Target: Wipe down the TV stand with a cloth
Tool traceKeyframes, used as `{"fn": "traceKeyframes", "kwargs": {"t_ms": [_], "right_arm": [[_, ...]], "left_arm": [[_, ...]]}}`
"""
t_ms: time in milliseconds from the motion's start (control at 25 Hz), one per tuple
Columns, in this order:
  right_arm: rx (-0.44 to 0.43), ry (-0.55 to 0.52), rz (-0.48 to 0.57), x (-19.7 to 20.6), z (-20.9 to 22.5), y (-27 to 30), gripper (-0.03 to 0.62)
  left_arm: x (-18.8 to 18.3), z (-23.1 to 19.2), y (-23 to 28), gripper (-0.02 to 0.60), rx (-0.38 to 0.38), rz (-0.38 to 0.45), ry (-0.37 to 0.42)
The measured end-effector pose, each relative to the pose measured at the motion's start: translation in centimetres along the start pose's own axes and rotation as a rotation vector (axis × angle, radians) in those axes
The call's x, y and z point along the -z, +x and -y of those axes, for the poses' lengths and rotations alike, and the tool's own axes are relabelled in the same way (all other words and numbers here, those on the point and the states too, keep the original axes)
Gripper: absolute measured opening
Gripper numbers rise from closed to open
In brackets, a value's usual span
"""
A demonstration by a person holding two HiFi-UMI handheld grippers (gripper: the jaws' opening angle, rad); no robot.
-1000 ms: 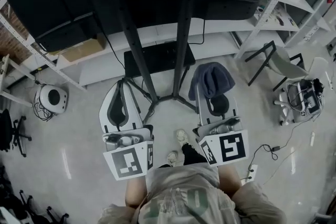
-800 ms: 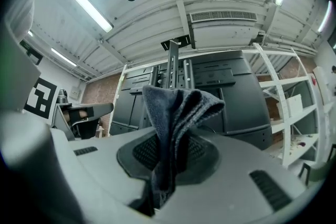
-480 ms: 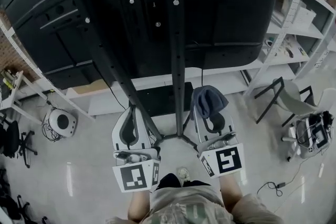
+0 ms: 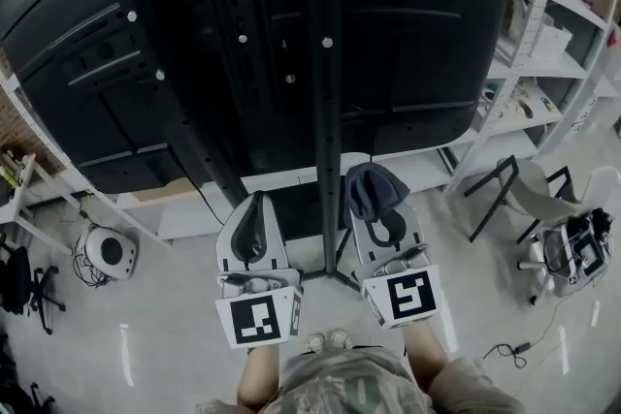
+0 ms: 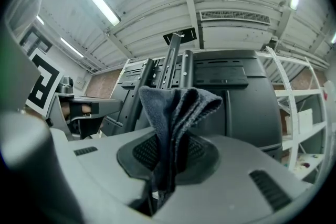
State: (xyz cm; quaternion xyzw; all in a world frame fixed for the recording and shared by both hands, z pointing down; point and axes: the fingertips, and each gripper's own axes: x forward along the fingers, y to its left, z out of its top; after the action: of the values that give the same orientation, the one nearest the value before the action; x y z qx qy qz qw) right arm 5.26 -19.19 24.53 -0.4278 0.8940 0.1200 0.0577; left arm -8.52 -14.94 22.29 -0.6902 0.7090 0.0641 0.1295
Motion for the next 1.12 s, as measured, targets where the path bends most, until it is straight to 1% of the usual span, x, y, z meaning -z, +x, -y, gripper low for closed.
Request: {"fn": "traceKeyframes", "kwargs": {"t_ms": [80,160,280,360,480,560,640,720,800,880,1040,1120], "right_arm": [[0.01,-0.025,0.003,-0.7,0.1,0.8,0.057],[0.013,-0.078,0.025,-2.7,0.1,1.9,0.057],[0.042,-0.241,0.044,-6.8,1.0,4.1,0.057],[0.093,-0.39,0.049,-10.3,2.1,5.8,0.057],[0.202,-0.669,0.107,-16.6,3.3,8.3,0.057],[0.257,-0.853,0.141,-20.1,3.6,10.0,0.057],[0.301,-1.023,0.146,-22.7,3.6,11.6,0.057],[0.344,-1.158,0.136,-24.4,3.5,12.9,0.057],[0.372,-1.243,0.114,-25.4,3.4,13.9,0.057],[0.387,-1.295,0.084,-25.6,3.4,14.7,0.057],[0.41,-1.353,0.044,-25.0,3.6,15.5,0.057],[0.421,-1.365,0.029,-24.5,3.8,15.7,0.057]], "left_arm": [[0.2,-0.3,0.3,0.015,0.012,-0.002,0.0],[0.3,-0.9,0.7,0.015,0.016,-0.005,-0.005],[0.2,-1.5,1.4,0.015,0.02,-0.022,0.0],[-0.3,-1.5,1.8,0.015,0.028,-0.027,0.015],[-1.0,-1.3,2.2,0.015,0.048,-0.009,0.021],[-1.2,-1.2,2.4,0.015,0.062,-0.001,0.028],[-1.3,-1.1,2.5,0.015,0.069,0.004,0.027],[-1.3,-1.2,2.5,0.015,0.073,0.006,0.023],[-1.4,-1.3,2.6,0.015,0.075,0.01,0.021],[-1.6,-1.6,2.6,0.015,0.073,0.015,0.016],[-1.7,-1.9,2.6,0.015,0.082,0.021,0.006],[-1.5,-1.7,2.6,0.015,0.096,0.017,0.002]]}}
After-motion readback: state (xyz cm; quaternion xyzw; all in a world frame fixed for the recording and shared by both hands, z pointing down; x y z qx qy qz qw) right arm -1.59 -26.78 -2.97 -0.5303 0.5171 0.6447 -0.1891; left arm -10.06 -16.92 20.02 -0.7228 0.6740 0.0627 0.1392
